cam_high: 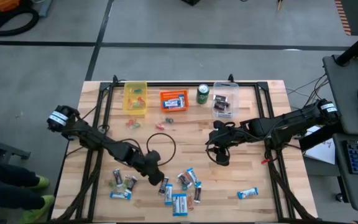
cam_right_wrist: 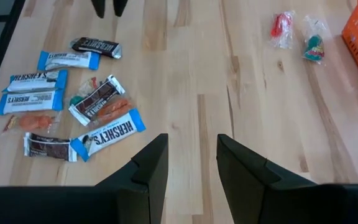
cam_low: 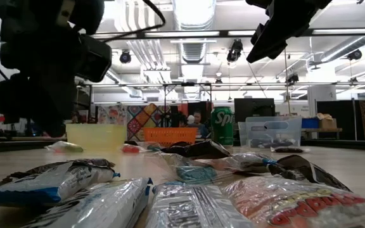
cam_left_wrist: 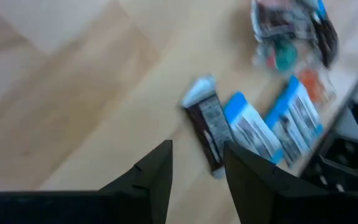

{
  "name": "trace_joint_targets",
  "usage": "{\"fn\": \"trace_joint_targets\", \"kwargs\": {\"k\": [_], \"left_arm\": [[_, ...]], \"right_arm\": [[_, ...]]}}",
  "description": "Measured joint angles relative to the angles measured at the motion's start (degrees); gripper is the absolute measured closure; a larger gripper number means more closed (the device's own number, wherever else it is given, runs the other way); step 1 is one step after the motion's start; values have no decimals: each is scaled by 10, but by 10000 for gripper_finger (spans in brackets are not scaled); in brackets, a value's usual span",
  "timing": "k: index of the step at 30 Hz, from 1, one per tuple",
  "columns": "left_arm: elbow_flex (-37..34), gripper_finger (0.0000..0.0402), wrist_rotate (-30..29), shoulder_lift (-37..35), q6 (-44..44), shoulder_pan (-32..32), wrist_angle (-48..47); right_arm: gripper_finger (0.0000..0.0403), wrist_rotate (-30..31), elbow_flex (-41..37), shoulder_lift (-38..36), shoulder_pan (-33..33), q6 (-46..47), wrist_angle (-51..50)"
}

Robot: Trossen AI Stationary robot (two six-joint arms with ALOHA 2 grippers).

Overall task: Organize candy in baskets
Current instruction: Put the brown chocolate into the transparent bin

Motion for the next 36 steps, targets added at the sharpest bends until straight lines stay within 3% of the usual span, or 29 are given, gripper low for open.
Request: {"fn": "trace_joint_targets", "kwargs": {"k": [13, 19, 27, 36], "left_arm": [[51, 277, -162, 15, -66, -48, -17], [111, 277, -158, 95, -91, -68, -49], [251, 277, -157, 185, -86, -73, -265], [297, 276, -161, 230, -69, -73, -275]], "right_arm": [[280, 0, 0, 0, 0, -10, -17], [280, 0, -1, 0, 0, -21, -27], [280, 0, -1, 0, 0, -35, -30], [280, 0, -1, 0, 0, -37, -33]]}}
